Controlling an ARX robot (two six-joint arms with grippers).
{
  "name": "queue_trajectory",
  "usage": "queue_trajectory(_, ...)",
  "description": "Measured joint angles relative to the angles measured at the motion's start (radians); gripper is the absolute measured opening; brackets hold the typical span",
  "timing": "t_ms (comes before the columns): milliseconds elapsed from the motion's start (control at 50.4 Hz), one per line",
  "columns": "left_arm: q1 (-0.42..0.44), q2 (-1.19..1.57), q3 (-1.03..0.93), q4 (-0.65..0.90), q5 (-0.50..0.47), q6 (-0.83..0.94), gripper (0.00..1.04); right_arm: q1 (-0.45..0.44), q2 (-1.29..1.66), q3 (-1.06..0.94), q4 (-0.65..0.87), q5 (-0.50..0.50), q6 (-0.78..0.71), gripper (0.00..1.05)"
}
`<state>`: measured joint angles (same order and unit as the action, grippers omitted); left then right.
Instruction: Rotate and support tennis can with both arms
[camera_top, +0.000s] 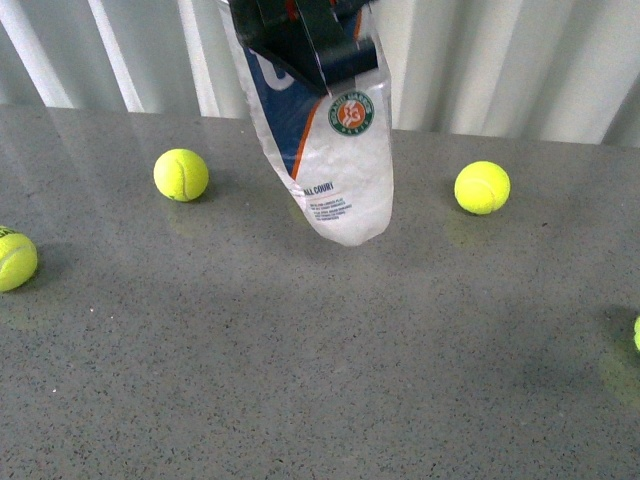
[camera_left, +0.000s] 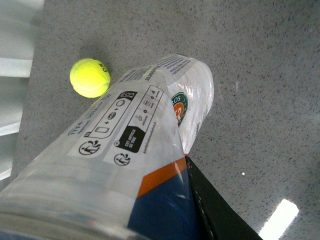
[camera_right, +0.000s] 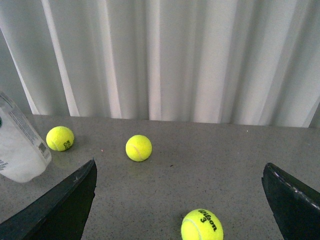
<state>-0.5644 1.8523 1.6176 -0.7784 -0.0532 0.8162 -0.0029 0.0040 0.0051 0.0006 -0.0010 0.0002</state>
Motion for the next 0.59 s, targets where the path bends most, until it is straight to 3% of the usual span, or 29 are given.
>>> queue_trajectory(258, -0.02, 0.138, 0.028, 0.014, -0.102, 0.075, 0.04, 0.0, 0.0, 0.0, 0.0, 0.0, 0.0, 0.98)
queue_trajectory(595, -0.016, 0.159, 0.034, -0.018, -0.043, 0.055, 0.04, 0.0, 0.0, 0.0, 0.0, 0.0, 0.0, 0.98)
